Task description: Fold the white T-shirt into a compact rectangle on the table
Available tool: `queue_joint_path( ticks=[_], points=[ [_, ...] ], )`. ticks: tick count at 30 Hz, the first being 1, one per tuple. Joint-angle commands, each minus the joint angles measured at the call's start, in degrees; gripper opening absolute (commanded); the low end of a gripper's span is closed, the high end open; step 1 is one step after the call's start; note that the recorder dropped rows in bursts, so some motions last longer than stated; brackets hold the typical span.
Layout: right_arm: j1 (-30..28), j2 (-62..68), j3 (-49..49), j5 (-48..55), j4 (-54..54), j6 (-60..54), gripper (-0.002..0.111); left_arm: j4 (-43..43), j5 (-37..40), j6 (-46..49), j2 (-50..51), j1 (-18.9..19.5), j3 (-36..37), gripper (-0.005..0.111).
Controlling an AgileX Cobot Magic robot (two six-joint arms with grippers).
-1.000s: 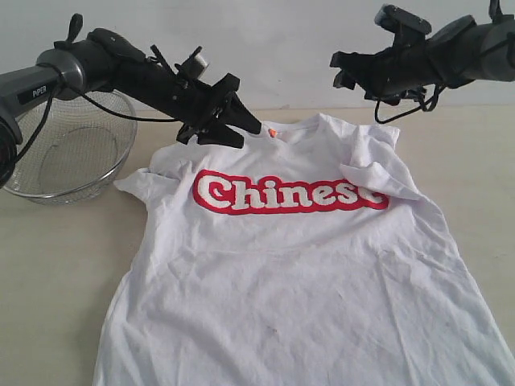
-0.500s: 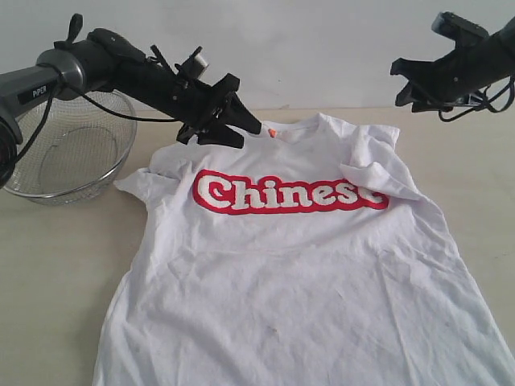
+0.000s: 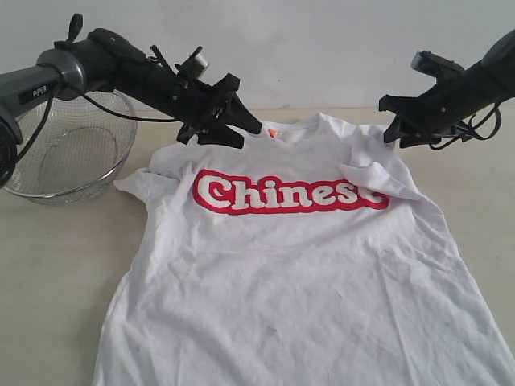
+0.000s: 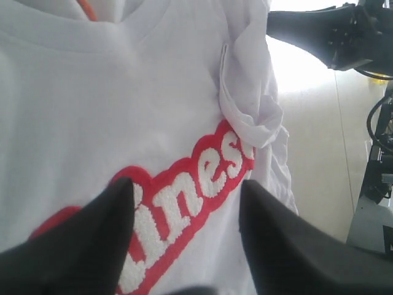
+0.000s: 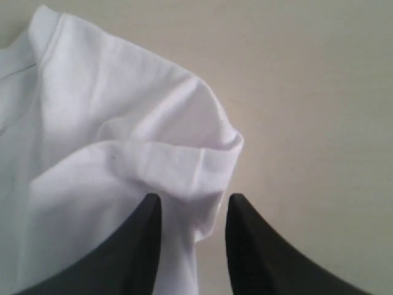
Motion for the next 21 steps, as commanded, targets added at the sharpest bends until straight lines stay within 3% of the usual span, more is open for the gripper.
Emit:
queue_joint_path(
  ticks=[1,21],
  points=[
    [-0.1,-0.4,-0.2,-2.2,-0.8,-0.5,0.031,0.1,0.2,0.4,0.4,-0.2,-0.4,0.05],
    [-0.1,4.6,-0.2,-7.7,12.1,-3.1,0.031,0.1,0.2,0.4,0.3,-0.2,-0.4,0.05]
  ],
)
